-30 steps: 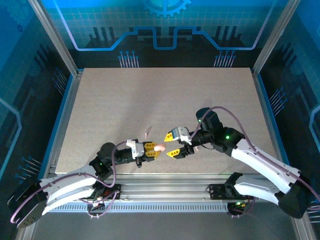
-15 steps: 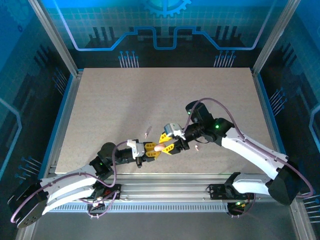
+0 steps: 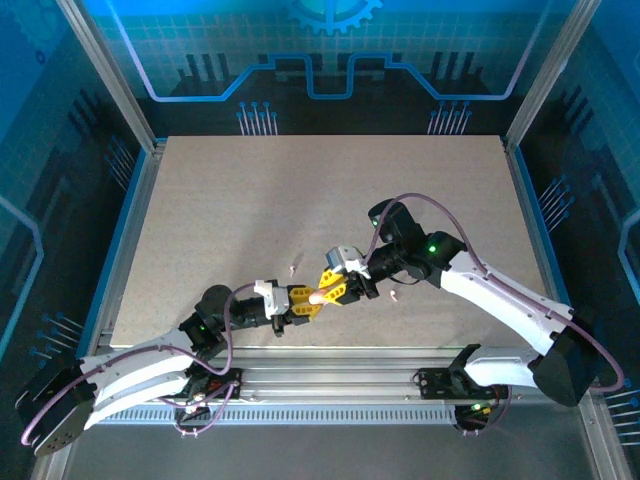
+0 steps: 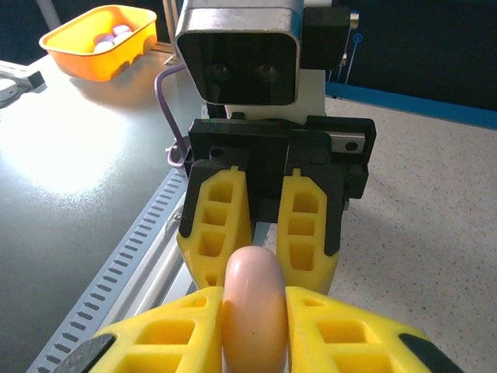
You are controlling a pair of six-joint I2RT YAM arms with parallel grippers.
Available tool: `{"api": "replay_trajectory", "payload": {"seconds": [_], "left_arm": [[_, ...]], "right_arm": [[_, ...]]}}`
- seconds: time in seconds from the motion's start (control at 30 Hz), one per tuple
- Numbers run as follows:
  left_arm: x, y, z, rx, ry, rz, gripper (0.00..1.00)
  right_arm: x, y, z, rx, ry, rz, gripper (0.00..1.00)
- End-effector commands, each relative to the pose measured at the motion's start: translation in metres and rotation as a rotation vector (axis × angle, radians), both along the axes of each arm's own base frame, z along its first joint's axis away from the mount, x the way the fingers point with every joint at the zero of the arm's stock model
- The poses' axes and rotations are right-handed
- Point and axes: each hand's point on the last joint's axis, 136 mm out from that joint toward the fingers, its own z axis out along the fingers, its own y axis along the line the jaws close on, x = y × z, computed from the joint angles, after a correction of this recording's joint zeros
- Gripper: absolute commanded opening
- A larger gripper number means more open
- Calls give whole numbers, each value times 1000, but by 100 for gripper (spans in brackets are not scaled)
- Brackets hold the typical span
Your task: Insert the wireless bluetooth earbuds into the charging case
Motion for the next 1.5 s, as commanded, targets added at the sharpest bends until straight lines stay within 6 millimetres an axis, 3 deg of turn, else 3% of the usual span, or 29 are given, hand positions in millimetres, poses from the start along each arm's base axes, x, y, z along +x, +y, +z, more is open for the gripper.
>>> {"api": "replay_trajectory", "payload": {"seconds": [0.0,0.07,0.23,0.33,0.73,0.9,0.97,1.1,1.3,1.47], "left_arm": [[5,4,18,-46,-61,43,12],[5,5,19,-48,-65,46,12],[3,4,18,-45,-65,29,13],[2,3,20,-48,-69,23,13],[1,2,25,-56,-73,15,12],[3,1,24,-51,-74,19,14],[5,2,21,-47,-70,32,22],[14,5,13,-24,-66,93,50],[20,2,-13,161,-61,102,55],[24,3,-20,208,-80,120,56]], "right_arm": [[-2,-11,4,-19,2,-16,25],[-2,-14,2,-24,-5,-31,26],[7,-14,-2,-27,-20,-83,50],[10,-10,-2,-28,-12,-88,53],[8,1,-4,-43,33,-32,38],[8,1,-3,-47,25,-30,25],[9,0,-3,-54,8,-38,22],[15,-8,-4,-103,-46,-75,20],[32,-27,-18,-288,-193,-176,17],[41,-38,-22,-392,-320,-207,17]]}}
